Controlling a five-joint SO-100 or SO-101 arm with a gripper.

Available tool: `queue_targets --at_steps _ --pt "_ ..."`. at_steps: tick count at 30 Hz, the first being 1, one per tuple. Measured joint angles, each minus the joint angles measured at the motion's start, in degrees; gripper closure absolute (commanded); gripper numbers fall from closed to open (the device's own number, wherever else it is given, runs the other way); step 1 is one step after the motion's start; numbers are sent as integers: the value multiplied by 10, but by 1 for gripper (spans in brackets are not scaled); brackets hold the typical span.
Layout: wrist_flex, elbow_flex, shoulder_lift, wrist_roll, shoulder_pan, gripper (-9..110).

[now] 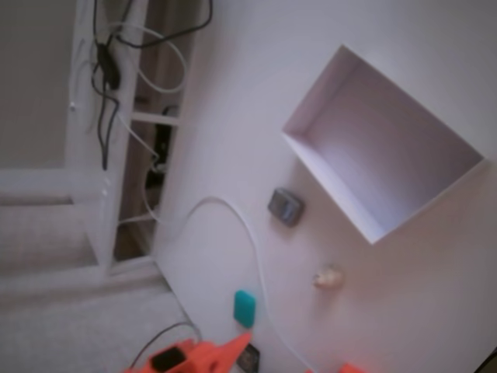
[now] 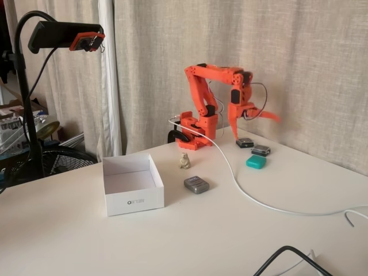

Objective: Grasp the green cube and put it in the bin.

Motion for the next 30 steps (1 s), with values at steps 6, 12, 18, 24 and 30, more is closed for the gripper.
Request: queue_targets --at_steps 6,12,18,24,30 --pt "-112 60 -19 0 41 26" --pt "-149 62 -48 -2 62 26" --pt "-162 62 -66 -2 73 26" --pt "-166 62 -90 4 64 26" --pt "-178 62 -120 -2 30 26"
